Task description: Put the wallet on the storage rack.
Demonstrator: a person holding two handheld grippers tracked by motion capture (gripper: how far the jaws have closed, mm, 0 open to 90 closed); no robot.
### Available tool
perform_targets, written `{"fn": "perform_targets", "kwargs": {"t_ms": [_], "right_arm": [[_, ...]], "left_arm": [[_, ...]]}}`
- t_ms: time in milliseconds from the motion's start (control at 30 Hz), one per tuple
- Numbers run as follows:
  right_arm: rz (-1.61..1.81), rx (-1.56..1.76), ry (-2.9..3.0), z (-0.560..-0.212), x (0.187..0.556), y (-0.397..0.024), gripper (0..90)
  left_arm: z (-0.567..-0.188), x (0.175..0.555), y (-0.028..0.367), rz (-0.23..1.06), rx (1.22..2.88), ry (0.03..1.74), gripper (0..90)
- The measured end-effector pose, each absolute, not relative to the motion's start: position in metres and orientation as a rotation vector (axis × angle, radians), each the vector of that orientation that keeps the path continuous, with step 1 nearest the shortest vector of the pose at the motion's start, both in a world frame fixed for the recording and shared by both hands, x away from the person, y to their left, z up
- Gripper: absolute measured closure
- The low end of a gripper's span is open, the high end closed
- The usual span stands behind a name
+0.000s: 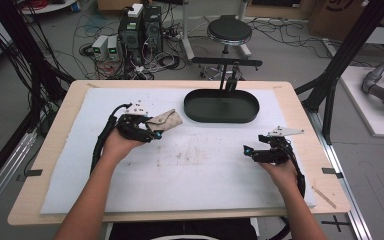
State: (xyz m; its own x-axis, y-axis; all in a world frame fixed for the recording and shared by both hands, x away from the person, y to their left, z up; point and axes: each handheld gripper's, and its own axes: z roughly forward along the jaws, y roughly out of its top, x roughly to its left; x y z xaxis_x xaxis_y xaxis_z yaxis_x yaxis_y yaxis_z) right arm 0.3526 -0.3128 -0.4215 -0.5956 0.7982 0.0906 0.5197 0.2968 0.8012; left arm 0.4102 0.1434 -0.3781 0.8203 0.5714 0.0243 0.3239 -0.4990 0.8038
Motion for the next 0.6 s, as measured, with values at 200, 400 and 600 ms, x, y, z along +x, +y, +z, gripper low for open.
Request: {"fn": "perform_targets", "kwargs": {"t_ms": [200,400,600], "right_arm": [[1.205,1.208,2.242,-0.423,0.354,-0.316,17.7],[1.207,1.221,2.244,-0.424,0.356,-0.314,17.7],[1.202,1.220,2.251,-0.424,0.356,-0.316,17.7]], "left_arm": [[-0.370,0.431,0.117,0.341,2.156,0.625,36.1],[-0.372,0.454,0.094,0.312,2.196,0.610,36.0],[-0.372,0.473,0.071,0.302,2.194,0.612,35.8]]}}
